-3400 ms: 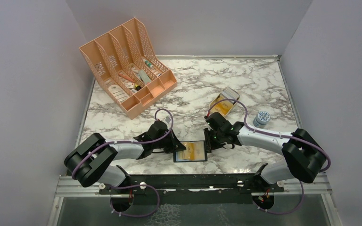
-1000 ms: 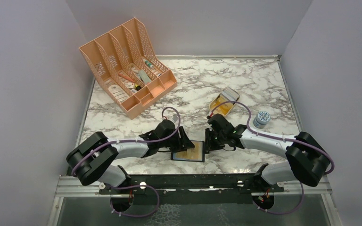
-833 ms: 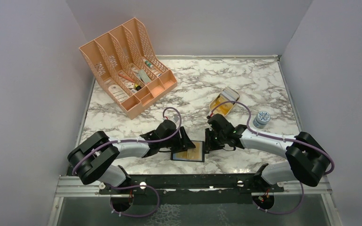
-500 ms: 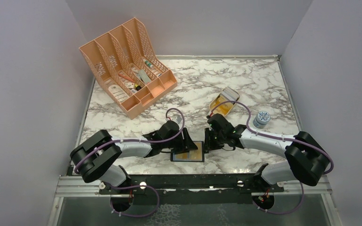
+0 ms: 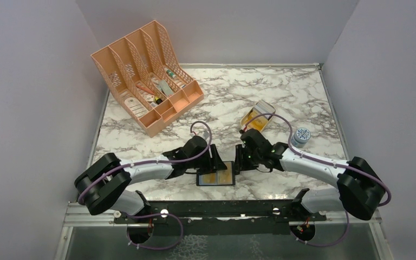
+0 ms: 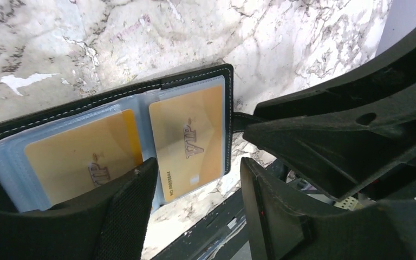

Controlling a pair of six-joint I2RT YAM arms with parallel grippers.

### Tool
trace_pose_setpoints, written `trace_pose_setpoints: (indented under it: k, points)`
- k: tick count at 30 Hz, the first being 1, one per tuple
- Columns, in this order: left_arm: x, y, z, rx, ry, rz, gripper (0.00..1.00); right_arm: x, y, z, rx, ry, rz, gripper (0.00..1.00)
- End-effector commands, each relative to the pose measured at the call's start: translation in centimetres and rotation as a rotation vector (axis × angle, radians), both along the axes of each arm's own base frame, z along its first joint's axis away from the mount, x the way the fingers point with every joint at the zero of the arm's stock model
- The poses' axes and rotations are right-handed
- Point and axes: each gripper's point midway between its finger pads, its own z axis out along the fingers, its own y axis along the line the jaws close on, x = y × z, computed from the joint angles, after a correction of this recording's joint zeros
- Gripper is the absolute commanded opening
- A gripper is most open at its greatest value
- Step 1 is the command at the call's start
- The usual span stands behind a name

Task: Put the credit cards into the card holder
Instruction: Insert the credit card into the card holder.

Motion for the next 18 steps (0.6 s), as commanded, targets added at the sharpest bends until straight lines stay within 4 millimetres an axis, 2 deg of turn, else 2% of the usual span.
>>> trace_pose_setpoints:
  k: [1, 7, 11, 18]
  points:
    - [1.2, 1.3, 1.6, 0.082, -0.097, 0.002, 0.61, 0.8, 0.7, 3.0, 0.047, -0.067, -0.006, 0.29]
    - [1.9, 3.7, 1.7, 0.111, -0.103, 0.028, 0.66, 0.5, 2.2, 3.9, 0.110, -0.049, 0.026, 0.29]
    - [2.5, 5.4, 1.2, 0.119, -0.087, 0.056, 0.67, 0.6, 2.4, 3.9, 0.094, -0.039, 0.022, 0.29]
    - [2.4, 6.1, 1.5, 0.065, -0.085, 0.055, 0.68, 1.8, 1.6, 4.8, 0.024, -0.079, -0.016, 0.42]
